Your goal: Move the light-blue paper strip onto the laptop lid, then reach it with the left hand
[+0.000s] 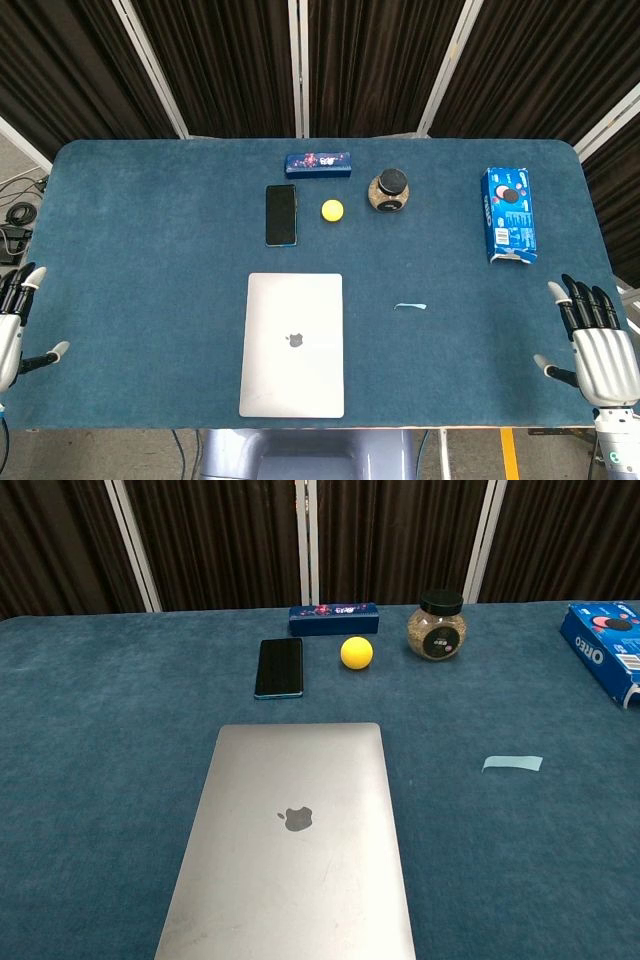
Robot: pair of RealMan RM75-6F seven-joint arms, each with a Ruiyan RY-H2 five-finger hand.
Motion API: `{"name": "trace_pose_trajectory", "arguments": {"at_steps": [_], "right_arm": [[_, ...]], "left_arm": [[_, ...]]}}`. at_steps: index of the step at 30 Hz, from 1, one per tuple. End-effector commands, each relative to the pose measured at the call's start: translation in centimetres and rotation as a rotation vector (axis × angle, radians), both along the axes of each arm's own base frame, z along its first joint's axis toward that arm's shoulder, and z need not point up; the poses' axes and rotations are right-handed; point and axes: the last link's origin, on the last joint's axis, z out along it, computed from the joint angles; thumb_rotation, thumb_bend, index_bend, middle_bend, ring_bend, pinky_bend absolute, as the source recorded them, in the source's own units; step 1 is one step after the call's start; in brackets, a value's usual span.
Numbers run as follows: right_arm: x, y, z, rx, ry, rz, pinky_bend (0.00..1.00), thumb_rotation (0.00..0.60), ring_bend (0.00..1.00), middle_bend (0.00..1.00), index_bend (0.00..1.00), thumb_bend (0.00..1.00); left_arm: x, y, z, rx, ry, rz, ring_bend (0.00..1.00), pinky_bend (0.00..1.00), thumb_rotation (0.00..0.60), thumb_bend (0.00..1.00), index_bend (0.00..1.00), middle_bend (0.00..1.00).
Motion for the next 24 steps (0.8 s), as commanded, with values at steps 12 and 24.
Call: {"name": "trace_pose_trajectory", "arguments": {"at_steps": [12,24], "right_arm": [[-0.3,-1.3,-1.5,0.078,0.007,-0.007,0.0,0.6,0.0,0.0,0.05,0.0],[-0.3,-9.6,-8.4,0.295,-0.046,-0.031,0.0,0.6,0.0,0.0,0.27,0.12]], "left_arm": [[-0.2,0.2,-0.1,0.007,0.004,-0.001,0.0,0.0,0.6,0.0,0.0,0.0],[-0.8,1.4,-1.0,0.012,0.038,0.024,0.0,0.0,0.6,0.0,0.0,0.0]]}}
